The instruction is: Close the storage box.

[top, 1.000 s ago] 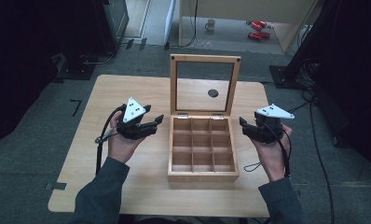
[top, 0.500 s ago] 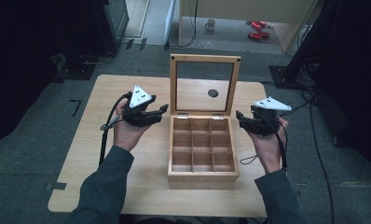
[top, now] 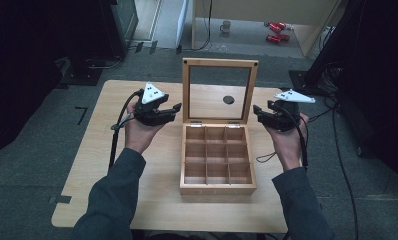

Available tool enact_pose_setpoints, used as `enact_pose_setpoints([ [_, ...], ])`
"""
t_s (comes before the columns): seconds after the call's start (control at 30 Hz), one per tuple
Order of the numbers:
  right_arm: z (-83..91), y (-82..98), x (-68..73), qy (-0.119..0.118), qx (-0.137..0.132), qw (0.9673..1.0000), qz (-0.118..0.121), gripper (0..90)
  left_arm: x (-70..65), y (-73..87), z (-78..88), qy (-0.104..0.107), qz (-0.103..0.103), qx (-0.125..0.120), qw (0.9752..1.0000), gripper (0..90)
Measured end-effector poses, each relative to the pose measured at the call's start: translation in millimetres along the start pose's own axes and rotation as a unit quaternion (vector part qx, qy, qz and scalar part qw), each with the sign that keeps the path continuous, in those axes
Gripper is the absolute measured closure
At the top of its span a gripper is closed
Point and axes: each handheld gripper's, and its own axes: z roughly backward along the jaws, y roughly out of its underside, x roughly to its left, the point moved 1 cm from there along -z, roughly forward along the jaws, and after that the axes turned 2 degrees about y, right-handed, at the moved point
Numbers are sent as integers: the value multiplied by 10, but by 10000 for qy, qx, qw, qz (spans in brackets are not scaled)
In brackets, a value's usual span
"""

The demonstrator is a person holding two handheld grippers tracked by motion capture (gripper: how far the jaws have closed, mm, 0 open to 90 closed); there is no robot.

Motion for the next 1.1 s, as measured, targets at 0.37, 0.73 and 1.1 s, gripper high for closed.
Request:
enact_pose_setpoints([
  [0.37, -173, -108, -77, 88, 18, 10000, -11, 474, 93, -104, -100, -108, 46, 18, 9999, 445],
  [0.73, -385, -225, -115, 79, 69, 9997, -230, 459, 194, -201, -309, -225, 286, 173, 9992, 439],
  [1.1, -585, -329, -110, 73, 206, 9996, -161, 434, 229, -279, -516, -187, 517, 303, 9980, 429],
])
